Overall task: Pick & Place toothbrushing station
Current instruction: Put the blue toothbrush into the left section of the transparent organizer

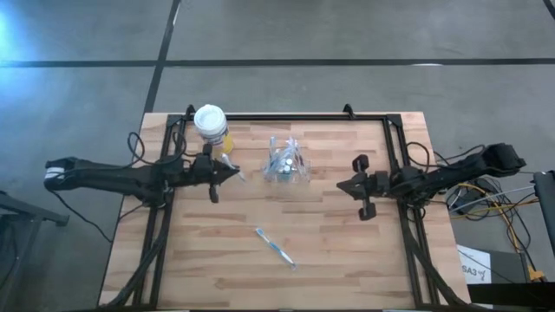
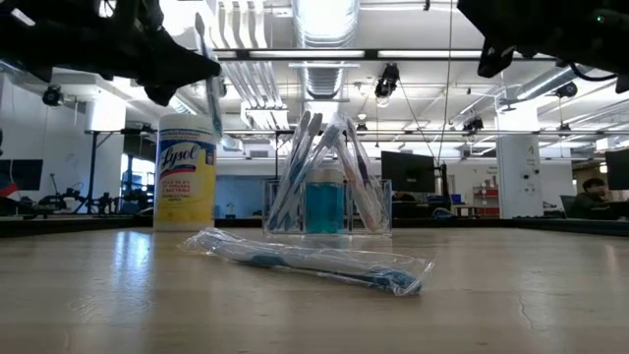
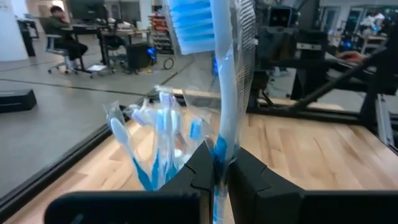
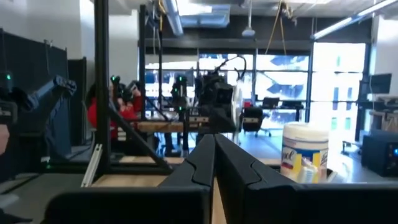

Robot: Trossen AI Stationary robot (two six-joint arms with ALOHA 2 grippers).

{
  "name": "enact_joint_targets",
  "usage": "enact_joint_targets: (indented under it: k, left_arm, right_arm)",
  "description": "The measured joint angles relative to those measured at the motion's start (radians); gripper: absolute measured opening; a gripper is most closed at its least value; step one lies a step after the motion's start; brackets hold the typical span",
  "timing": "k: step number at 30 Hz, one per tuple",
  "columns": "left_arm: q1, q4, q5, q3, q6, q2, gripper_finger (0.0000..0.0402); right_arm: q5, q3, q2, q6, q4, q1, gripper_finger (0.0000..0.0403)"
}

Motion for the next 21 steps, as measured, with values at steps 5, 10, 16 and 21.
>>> enact_joint_targets:
  k: [5,10,16,21]
  left_arm:
    - [0.021,0.155,-0.067,0.007,0.0,0.138,0.0025]
    - [0.033,0.234,-0.217,0.053,0.005,0.289,0.0025]
    - [0.037,0.256,-0.263,0.149,0.036,0.454,0.0025]
    - [0.041,0.28,-0.276,0.217,0.069,0.575,0.0025]
  right_arm:
    - [0.0,-0.066,0.002,-0.015,0.117,0.0,0.0008]
    - [0.0,-0.103,0.001,-0.013,0.195,0.0,0.0008]
    - [0.0,-0.103,0.004,-0.011,0.188,0.0,0.0008]
    - [0.0,-0.103,0.008,-0.011,0.186,0.0,0.0008]
